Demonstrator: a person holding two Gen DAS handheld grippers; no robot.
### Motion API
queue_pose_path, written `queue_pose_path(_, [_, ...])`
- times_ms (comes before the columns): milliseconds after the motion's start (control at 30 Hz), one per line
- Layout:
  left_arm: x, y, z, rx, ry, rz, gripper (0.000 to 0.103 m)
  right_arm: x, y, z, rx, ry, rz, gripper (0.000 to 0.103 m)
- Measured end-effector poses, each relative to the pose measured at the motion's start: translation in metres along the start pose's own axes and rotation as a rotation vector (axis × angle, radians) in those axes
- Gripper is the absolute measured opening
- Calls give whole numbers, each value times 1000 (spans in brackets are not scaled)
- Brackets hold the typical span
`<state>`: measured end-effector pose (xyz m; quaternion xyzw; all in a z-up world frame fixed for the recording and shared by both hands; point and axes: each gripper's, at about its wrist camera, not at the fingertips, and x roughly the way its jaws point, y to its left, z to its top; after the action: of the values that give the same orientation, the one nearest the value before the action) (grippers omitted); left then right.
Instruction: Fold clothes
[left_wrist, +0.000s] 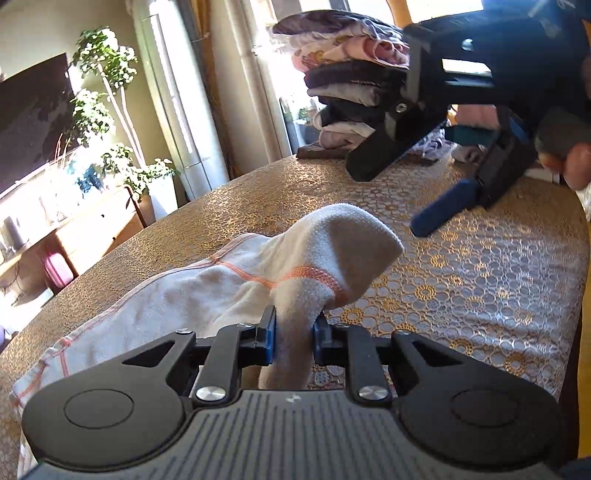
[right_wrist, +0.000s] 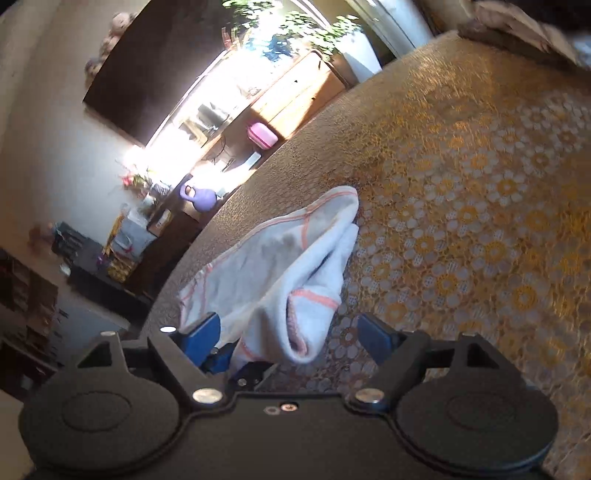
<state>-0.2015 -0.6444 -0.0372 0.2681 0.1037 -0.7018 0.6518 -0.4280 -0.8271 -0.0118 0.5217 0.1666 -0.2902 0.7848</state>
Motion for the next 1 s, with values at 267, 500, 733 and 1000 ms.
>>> queue_pose_path(267, [-5, 0, -2, -52, -23, -5, 18, 39, -13, -8, 338, -19, 58, 103])
queue_pose_path(500, [-3, -5, -11, -15, -22, -26, 18, 85, -17, -4, 412, -51, -36, 103])
queue_pose_path(733, [-36, 5, 2, -12, -46, -53, 25, 92, -19, 4, 309, -61, -42, 103])
queue_pose_path(1000, [-48, 69, 3, -137, -38, 201, 84, 92, -16, 6, 234, -60, -61, 103])
